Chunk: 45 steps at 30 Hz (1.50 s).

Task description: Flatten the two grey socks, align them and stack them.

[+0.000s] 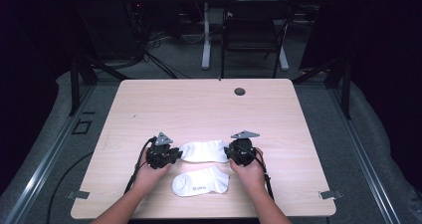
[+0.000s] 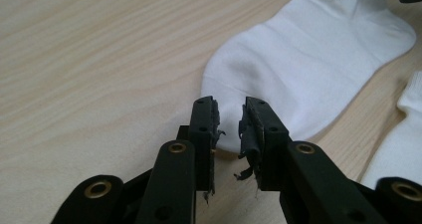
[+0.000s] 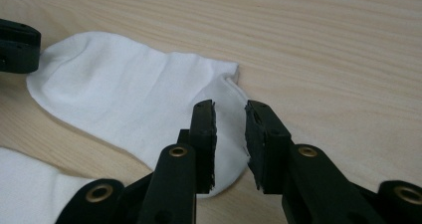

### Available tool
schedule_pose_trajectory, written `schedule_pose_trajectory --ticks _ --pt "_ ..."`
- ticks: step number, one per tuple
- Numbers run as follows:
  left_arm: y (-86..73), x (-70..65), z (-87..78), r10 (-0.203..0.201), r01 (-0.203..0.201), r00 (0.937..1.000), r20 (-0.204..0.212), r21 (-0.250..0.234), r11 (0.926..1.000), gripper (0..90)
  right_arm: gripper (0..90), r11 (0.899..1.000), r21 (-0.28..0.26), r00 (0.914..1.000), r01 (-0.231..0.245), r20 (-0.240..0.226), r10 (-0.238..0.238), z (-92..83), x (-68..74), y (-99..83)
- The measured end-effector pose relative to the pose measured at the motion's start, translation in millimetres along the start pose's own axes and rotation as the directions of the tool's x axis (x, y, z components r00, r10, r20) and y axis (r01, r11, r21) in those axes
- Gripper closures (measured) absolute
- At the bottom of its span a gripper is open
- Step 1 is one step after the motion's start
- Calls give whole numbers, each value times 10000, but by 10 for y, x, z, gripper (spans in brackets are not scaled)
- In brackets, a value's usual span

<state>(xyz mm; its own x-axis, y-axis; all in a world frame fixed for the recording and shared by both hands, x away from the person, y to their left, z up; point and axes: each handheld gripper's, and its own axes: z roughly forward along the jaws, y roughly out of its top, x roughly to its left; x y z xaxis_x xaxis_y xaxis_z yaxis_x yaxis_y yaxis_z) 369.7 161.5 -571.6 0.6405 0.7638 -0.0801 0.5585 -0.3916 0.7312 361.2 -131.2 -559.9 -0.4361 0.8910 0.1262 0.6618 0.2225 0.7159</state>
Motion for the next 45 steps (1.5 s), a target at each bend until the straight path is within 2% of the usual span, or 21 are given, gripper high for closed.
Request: schedule_pose_trajectory --ticks 4,9,11,17,18,24,27,33,39,41,45 --pt "68 19 -39 -190 187 9998 -117 -283 9994 690 706 10000 -77 10000 47 -17 -47 -13 -10 45" --pt "125 47 -12 -319 316 9994 -131 -231 9992 642 645 9999 -114 9999 95 -71 -96 30 -28 77" --pt "132 26 17 -292 290 9995 -105 -146 9995 632 633 9998 -24 9998 219 17 -219 45 -40 82" --pt "170 -53 80 -133 133 9999 -15 -68 9999 628 620 10000 -17 10000 51 20 -51 80 -74 81" --pt "172 -70 99 -56 55 9999 -108 -98 9999 633 620 10000 -43 10000 -7 -9 7 83 -74 80" --pt "133 -89 210 266 -248 9993 -269 639 9976 652 622 10000 -45 10000 52 -27 -53 94 -51 76" --pt "110 -109 222 568 -550 9976 -384 453 9975 656 622 9999 -23 9999 114 -69 -114 104 -53 72" --pt "68 -102 218 473 -468 9979 -453 130 9988 763 619 10000 -42 10000 48 41 -47 106 -82 63" --pt "73 -102 219 544 -538 9979 -357 165 9984 844 593 10000 93 10000 -12 60 11 156 -102 36" --pt "76 -97 217 512 -507 9983 -285 203 9985 852 618 9999 159 10000 15 -12 -15 179 -99 33" --pt "79 -75 216 343 -339 9993 -159 202 9992 863 785 9994 328 9999 80 -66 -78 192 -87 29"
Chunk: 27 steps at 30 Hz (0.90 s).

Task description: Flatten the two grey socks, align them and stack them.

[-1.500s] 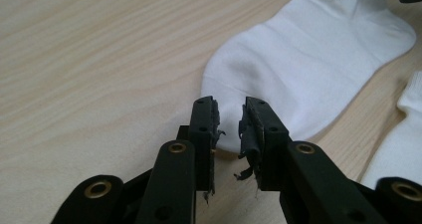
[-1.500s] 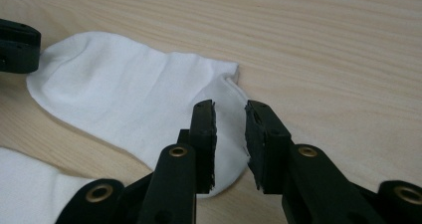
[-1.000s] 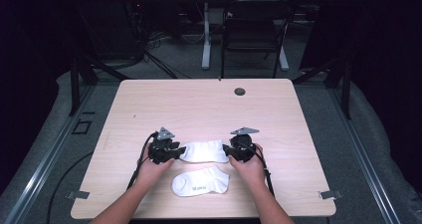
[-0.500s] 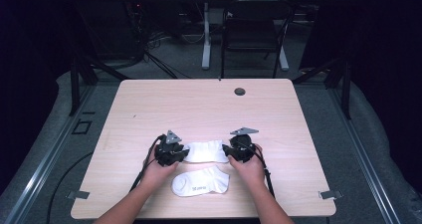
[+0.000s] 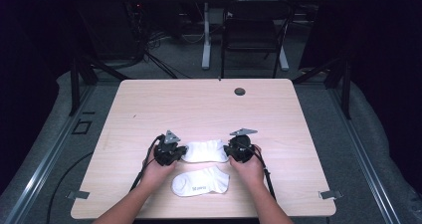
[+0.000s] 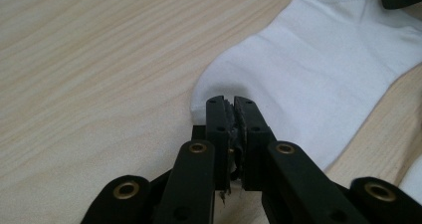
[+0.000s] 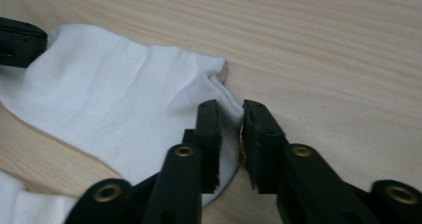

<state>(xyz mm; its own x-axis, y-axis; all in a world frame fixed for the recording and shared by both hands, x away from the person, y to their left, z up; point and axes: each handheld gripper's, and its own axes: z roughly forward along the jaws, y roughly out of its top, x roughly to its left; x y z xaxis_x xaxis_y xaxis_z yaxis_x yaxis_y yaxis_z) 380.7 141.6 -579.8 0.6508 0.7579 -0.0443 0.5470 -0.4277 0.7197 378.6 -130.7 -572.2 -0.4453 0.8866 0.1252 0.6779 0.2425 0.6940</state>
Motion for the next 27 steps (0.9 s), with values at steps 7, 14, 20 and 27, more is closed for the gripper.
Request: schedule_pose_trajectory --ticks 7,14,20,27 --pt "10 39 -18 -302 301 9994 179 7 9995 870 862 9999 -76 9997 82 -251 -84 -76 34 26" --pt "62 47 -145 -338 343 9992 212 -250 9991 871 865 9993 -367 9988 61 -493 -79 -180 59 65" --pt "82 31 -290 -290 303 9993 256 -543 9981 871 865 9991 -421 9975 62 -695 -91 -267 87 109" --pt "60 5 -444 -295 328 9986 434 -763 9965 870 865 9981 -531 9948 307 -951 -356 -400 186 137"
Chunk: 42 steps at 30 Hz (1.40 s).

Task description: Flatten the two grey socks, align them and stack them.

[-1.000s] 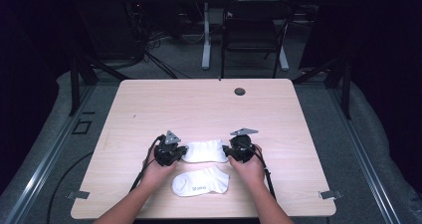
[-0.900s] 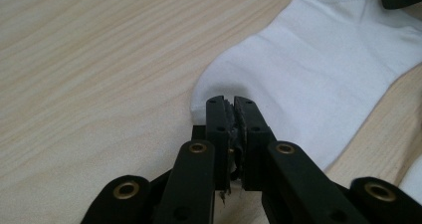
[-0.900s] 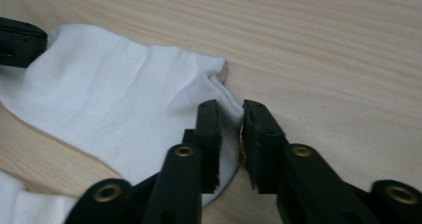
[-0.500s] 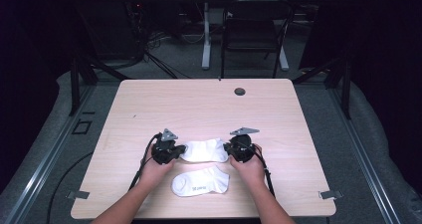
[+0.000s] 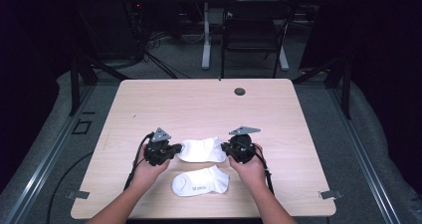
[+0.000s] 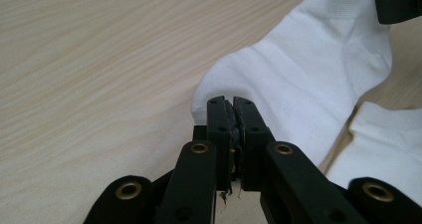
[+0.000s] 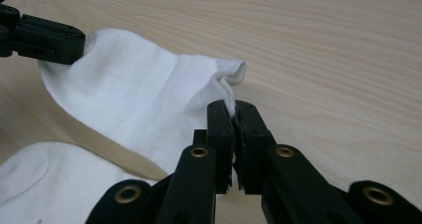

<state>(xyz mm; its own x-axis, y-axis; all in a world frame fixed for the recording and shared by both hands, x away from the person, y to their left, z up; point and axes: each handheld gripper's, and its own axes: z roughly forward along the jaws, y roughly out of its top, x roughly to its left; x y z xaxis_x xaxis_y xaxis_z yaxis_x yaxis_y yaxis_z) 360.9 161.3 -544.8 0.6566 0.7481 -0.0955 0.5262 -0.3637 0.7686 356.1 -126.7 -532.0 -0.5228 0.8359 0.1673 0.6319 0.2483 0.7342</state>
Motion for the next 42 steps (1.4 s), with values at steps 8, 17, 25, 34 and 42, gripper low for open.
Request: schedule_pose_trajectory --ticks 8,17,25,34,42 --pt "-92 -28 -157 -169 172 9996 212 -133 9998 869 865 9998 -93 9995 165 -250 -167 -139 80 -21" --pt "-238 -147 -316 -36 46 9989 463 -216 9998 869 865 9992 -142 9981 375 -475 -382 -231 189 -94" --pt "-313 -209 -416 -293 306 9982 529 -238 9992 869 865 9986 -119 9964 511 -667 -518 -322 260 -218" --pt "-372 -356 -543 -290 305 9976 621 -227 9993 869 865 9984 -192 9953 532 -805 -546 -469 326 -360" --pt "-487 -470 -542 -365 384 9971 666 -265 9989 868 865 9975 -232 9950 665 -733 -680 -494 348 -455"
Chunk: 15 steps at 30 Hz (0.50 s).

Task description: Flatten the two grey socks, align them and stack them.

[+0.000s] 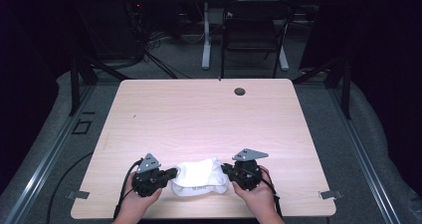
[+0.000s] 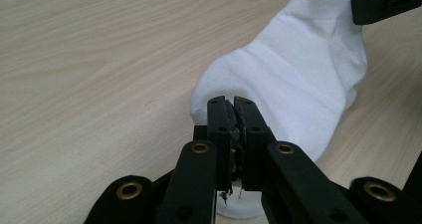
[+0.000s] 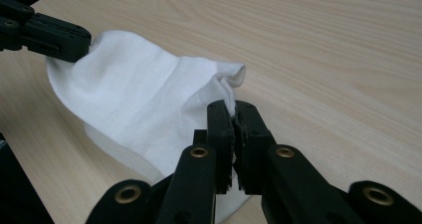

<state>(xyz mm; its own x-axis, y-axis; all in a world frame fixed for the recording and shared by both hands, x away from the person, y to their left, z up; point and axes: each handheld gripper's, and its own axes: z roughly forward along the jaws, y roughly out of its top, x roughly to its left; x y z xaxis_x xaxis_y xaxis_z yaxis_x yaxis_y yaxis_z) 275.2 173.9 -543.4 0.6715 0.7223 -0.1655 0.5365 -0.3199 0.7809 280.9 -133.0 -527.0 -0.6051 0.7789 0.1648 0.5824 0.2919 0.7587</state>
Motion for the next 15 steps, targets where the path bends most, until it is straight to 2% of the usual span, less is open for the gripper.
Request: schedule_pose_trajectory --ticks 15 --pt "-128 -9 84 90 -91 10000 17 432 9990 866 864 9995 294 10000 78 -19 -78 66 -1 -116"
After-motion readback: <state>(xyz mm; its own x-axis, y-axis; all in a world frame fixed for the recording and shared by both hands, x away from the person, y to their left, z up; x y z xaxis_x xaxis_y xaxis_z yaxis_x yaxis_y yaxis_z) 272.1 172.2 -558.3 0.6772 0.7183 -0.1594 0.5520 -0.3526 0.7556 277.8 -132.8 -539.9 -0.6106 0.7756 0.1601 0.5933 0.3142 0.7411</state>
